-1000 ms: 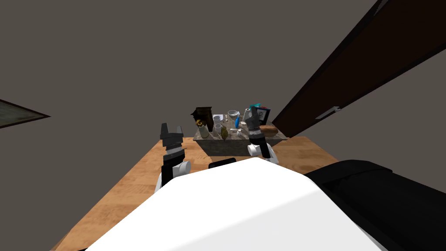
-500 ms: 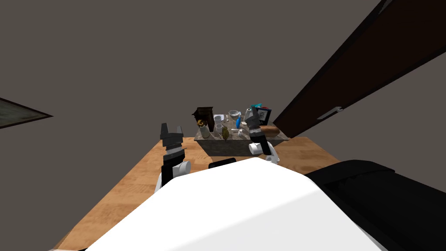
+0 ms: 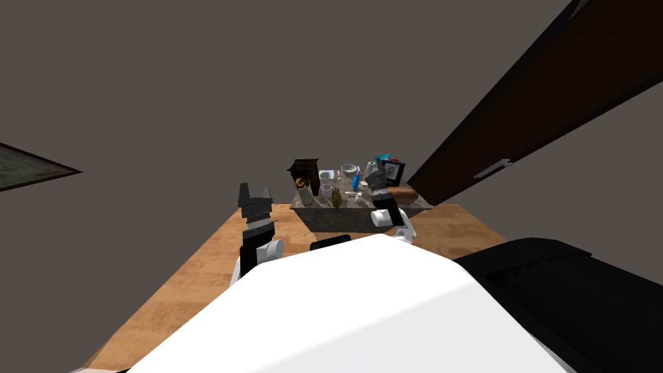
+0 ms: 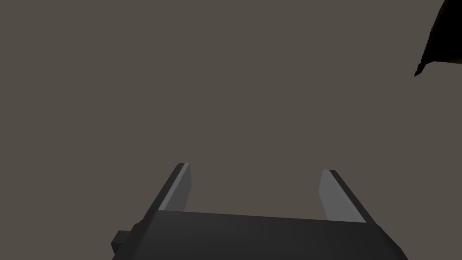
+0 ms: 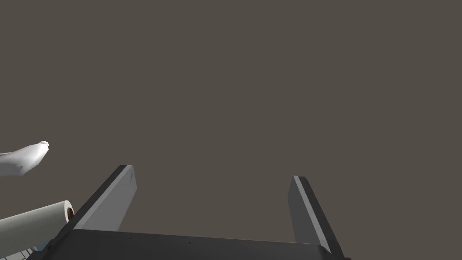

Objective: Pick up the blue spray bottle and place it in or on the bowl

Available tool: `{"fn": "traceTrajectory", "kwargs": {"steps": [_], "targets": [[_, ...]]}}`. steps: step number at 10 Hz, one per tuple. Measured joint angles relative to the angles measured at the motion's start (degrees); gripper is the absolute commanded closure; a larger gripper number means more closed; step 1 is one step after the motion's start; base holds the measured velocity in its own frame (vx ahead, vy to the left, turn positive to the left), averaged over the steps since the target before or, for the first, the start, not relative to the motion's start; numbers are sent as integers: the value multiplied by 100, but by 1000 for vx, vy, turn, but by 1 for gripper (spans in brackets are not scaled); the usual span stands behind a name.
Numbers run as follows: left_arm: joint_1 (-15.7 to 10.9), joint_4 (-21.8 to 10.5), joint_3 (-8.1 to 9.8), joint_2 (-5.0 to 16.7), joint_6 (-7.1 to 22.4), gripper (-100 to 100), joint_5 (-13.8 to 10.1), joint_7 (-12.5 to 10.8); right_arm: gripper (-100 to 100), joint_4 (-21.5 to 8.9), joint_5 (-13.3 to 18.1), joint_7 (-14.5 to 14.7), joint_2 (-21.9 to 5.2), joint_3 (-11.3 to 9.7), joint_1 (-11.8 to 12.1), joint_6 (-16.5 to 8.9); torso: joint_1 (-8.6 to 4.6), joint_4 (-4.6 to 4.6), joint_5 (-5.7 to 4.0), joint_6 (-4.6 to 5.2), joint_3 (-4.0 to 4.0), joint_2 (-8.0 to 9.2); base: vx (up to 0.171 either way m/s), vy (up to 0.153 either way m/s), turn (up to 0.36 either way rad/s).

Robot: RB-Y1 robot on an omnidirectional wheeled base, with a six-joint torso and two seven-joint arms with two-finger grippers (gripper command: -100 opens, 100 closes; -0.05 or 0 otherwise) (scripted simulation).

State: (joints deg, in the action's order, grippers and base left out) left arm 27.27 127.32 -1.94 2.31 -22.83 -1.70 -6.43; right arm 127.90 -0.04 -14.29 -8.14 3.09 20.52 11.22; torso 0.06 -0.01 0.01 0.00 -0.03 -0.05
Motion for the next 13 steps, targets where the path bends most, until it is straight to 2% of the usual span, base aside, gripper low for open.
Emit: {"fn": "traceTrajectory", "kwargs": {"steps": [13], "targets": [[0, 0, 0, 0, 0, 0, 0, 0, -100, -364, -496, -1710, -59, 507, -481, -1292, 0, 0, 0, 1, 1, 1, 9, 19, 9]]}}
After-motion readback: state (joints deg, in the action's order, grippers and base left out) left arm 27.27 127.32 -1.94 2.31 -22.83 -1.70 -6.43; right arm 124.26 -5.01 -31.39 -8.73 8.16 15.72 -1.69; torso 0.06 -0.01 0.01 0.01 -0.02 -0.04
